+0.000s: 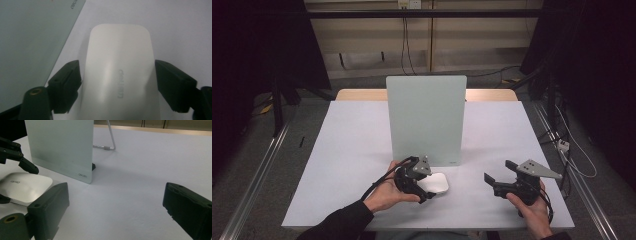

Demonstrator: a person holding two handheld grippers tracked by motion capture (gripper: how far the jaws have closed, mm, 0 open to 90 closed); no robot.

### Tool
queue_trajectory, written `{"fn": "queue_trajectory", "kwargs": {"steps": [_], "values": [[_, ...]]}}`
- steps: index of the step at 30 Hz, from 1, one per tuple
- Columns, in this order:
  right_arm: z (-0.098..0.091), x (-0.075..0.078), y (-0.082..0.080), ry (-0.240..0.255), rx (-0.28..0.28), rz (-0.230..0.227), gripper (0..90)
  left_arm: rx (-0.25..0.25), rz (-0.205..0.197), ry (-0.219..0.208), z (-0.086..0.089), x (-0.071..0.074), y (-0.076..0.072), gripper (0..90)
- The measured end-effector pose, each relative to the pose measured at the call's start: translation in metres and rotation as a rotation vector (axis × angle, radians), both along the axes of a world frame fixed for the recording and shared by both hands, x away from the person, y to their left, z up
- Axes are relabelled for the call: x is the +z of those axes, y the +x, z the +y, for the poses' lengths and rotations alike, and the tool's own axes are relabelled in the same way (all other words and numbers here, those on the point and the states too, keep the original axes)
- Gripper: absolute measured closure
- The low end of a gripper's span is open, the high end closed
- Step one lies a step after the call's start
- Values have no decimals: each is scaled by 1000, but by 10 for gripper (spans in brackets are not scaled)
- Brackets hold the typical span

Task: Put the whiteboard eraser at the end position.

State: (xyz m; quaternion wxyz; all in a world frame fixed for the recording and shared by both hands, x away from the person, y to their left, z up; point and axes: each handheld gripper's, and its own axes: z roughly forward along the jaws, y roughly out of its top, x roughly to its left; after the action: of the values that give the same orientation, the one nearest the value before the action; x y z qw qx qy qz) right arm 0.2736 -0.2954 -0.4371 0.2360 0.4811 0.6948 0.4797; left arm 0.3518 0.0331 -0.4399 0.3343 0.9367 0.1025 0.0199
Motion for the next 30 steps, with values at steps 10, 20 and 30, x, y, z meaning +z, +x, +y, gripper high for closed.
{"fn": "queue_trajectory", "kwargs": {"steps": [10, 20, 30], "values": [[3, -1, 3, 3, 8, 8, 67, 79, -10, -111, 12, 10, 3, 60], [2, 0, 3, -1, 9, 4, 67, 214, -74, -220, 27, 22, 7, 61], [4, 0, 2, -7, 8, 2, 67, 288, -100, -284, 40, 30, 4, 61]]}}
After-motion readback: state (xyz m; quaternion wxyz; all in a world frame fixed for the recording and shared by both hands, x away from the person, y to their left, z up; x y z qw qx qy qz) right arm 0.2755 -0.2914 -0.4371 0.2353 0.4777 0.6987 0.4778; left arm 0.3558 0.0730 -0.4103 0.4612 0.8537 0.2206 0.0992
